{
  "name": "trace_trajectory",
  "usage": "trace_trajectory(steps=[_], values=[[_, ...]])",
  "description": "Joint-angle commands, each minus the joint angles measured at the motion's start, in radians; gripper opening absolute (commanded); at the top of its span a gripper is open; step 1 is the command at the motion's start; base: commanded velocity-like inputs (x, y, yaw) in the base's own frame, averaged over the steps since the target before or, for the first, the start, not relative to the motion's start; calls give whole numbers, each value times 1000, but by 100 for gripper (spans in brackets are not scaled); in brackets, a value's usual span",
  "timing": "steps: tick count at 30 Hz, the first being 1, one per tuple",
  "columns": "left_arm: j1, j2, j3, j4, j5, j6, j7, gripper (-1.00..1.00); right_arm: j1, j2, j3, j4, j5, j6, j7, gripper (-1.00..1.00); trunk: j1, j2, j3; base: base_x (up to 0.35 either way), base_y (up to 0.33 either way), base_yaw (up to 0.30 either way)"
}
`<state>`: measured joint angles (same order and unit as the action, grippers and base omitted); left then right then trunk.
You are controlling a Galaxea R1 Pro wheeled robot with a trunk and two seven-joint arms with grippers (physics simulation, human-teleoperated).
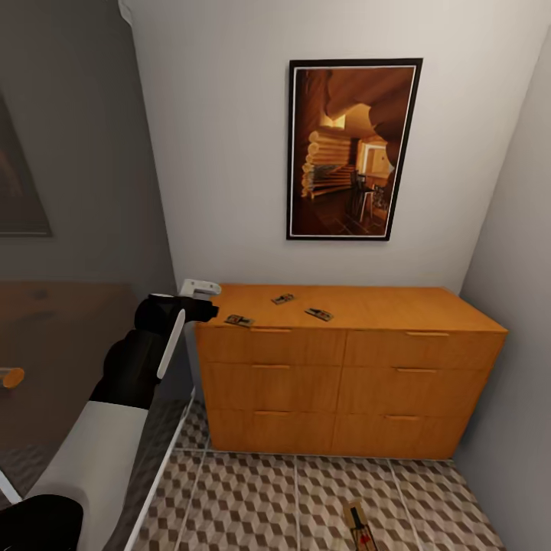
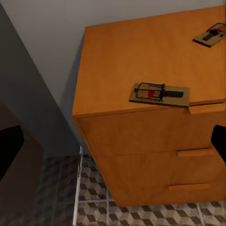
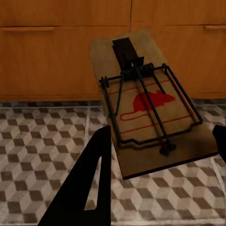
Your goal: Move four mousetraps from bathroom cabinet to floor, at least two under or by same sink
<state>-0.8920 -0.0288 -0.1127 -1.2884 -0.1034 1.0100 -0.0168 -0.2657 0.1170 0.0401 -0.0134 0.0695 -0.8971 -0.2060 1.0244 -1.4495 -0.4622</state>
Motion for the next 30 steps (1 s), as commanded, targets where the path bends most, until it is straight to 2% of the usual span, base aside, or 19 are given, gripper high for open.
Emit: trace_trajectory(steps=[1,4,7,14,17,24,27,29,30], values=[[-1,0,-1,-1,-7,4,-9,100,3,0,4,1,6,22,-5,-100,1,-1,-1,327,0,0],[-1,0,0,-2,-7,4,-42,100,19,0,4,1,5,112,17,-100,1,-1,-1,312,0,0],[-1,0,0,-3,-7,4,-61,100,27,-2,3,1,3,145,43,-100,1,-1,-1,299,0,0],[-1,0,-4,-6,-7,4,-72,100,34,-10,2,1,2,159,70,-100,1,-1,-1,274,0,0],[-1,-4,-19,-6,-7,4,-82,100,35,-12,2,0,1,160,79,-100,1,-1,-1,214,0,0],[-1,-10,-44,-5,-7,3,-145,100,36,-19,-1,0,-7,161,86,-100,1,-1,-1,110,0,0],[-1,-11,-47,-4,-7,3,-154,100,36,-24,-1,-1,-39,161,87,-100,1,-1,-1,26,0,0],[-1,-11,-49,-2,-7,3,-158,100,36,-27,-2,-1,-87,161,87,-100,1,-1,-1,12,0,0],[-1,-10,-50,0,-7,3,-163,100,36,-28,-2,-1,-126,161,88,-100,1,-1,-1,7,0,0]])
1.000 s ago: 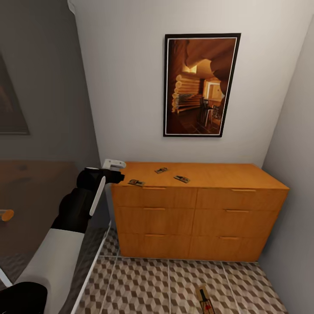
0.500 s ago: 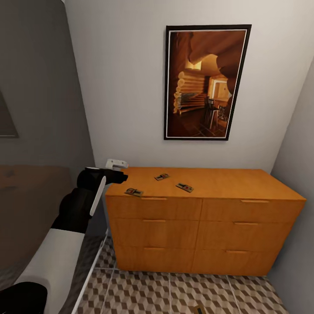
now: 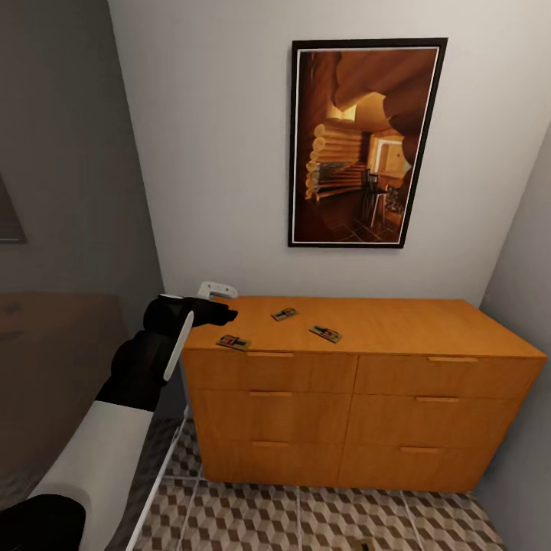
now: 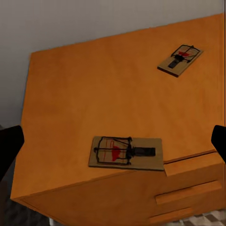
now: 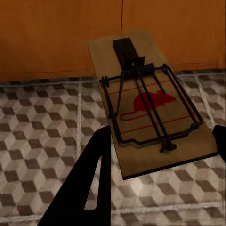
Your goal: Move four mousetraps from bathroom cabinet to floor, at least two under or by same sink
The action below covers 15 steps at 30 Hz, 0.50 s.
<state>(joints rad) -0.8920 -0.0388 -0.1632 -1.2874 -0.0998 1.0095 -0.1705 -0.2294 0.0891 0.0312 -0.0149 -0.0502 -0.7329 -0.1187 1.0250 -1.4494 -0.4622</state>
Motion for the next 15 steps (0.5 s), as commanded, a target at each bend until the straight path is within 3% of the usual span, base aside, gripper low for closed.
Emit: trace_trajectory(steps=[1,2,5,15], values=[[-1,0,0,0,-11,3,-13,100,-1,0,8,0,-25,-3,1,-100,0,-1,-1,5,0,0],[-1,1,-2,4,-11,3,-28,100,-1,-1,8,1,-71,-2,2,-100,0,-1,-1,3,0,0],[-1,3,-2,7,-11,3,-54,100,-1,0,9,0,-104,-1,3,-100,0,-1,-1,1,0,0],[-1,7,-4,12,-12,0,-149,100,-1,0,10,1,-120,1,4,-100,0,-1,-1,0,0,0]])
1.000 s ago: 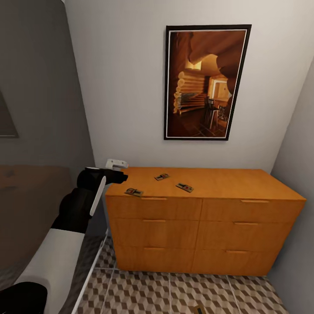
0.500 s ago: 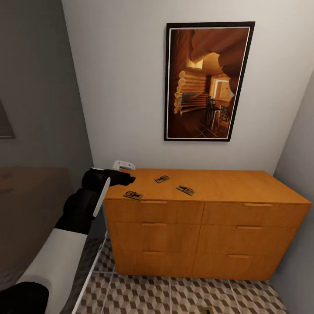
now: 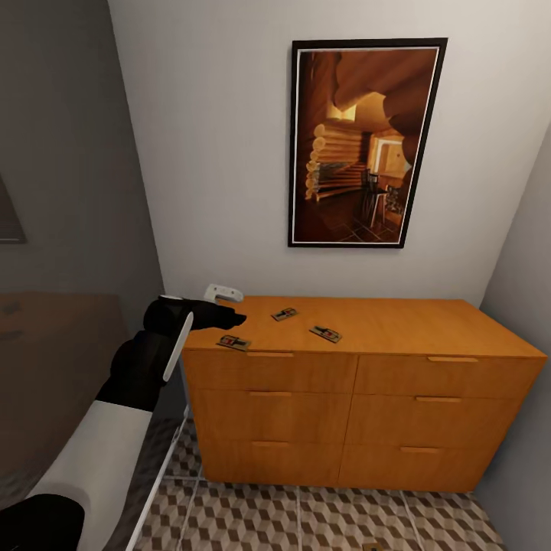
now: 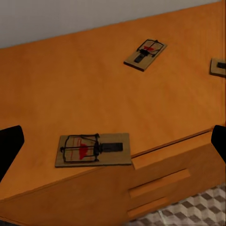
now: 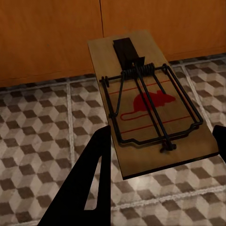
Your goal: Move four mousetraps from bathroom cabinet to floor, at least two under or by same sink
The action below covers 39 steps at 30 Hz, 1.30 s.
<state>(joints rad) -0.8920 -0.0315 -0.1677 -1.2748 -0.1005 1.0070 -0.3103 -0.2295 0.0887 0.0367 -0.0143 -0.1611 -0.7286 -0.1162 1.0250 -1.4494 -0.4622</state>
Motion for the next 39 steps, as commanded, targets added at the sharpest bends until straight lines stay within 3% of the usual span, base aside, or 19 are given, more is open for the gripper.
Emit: trace_trajectory(steps=[1,13,27,34,39], values=[[-1,0,0,2,-11,3,-14,100,-1,0,5,0,-9,-3,1,-100,0,-1,-1,0,0,0],[-1,1,-18,28,-13,2,-34,100,-1,1,5,0,-9,-3,1,-100,0,-1,-1,26,0,0],[-1,-1,-44,68,-13,1,-35,100,-1,0,5,0,-9,-2,1,-100,0,-1,-1,304,0,0],[-1,-2,-122,102,-13,0,-36,100,-1,0,5,1,-9,-2,1,-100,0,-1,-1,216,0,0],[-1,-2,-137,122,-12,-1,-37,100,-1,-2,4,1,-9,-2,0,-100,0,-1,-1,31,0,0]])
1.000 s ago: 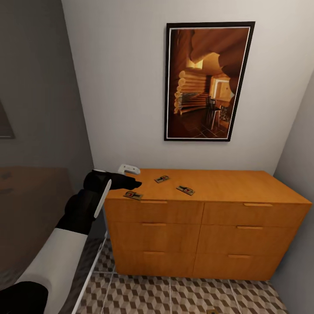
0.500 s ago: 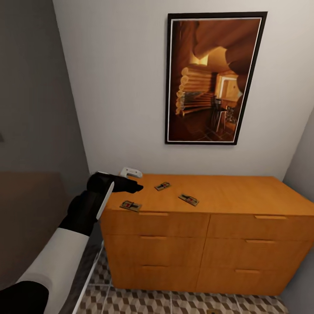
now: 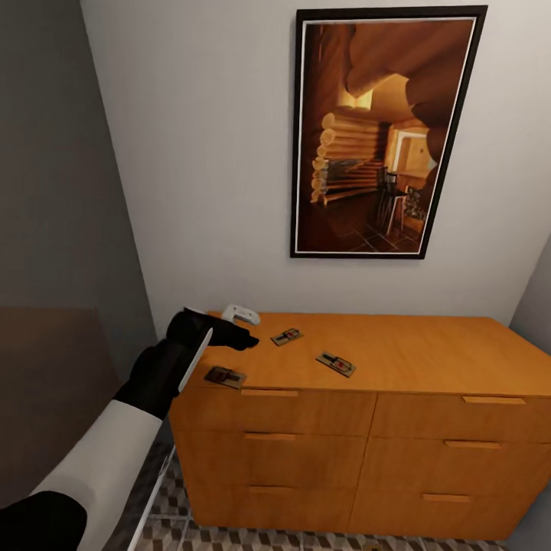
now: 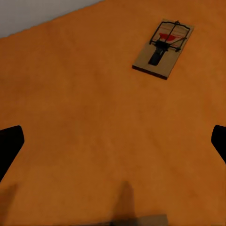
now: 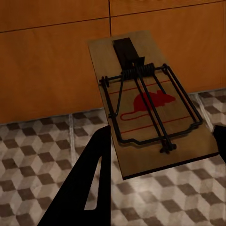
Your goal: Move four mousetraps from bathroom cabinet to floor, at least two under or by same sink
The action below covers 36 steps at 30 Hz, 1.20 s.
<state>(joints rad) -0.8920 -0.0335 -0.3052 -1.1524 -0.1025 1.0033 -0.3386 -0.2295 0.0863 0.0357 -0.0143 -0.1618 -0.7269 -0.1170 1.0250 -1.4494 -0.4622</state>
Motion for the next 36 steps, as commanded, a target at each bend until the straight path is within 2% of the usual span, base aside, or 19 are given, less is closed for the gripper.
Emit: trace_trajectory(steps=[1,4,12,22,24,36], values=[[-1,0,-1,2,-10,2,-9,100,-1,-1,5,1,-8,-3,1,-100,0,-1,-1,10,0,0],[-1,-1,-4,13,-10,2,-10,100,-1,-14,5,2,-8,-2,2,-100,0,-1,-1,5,0,0],[-1,-2,-14,20,-11,0,-39,100,-1,-22,6,2,-8,-2,2,-100,0,-1,-1,1,0,0],[-1,-1,-15,-8,-12,0,-179,100,-1,-22,6,2,-8,-2,2,-100,0,-1,-1,0,0,0],[-1,0,-15,-16,-12,0,-192,100,-1,-22,6,2,-8,-2,2,-100,0,-1,-1,0,0,0],[-1,1,-15,-28,-13,0,-204,100,-1,-22,6,2,-8,-2,2,-100,0,-1,-1,0,0,0]])
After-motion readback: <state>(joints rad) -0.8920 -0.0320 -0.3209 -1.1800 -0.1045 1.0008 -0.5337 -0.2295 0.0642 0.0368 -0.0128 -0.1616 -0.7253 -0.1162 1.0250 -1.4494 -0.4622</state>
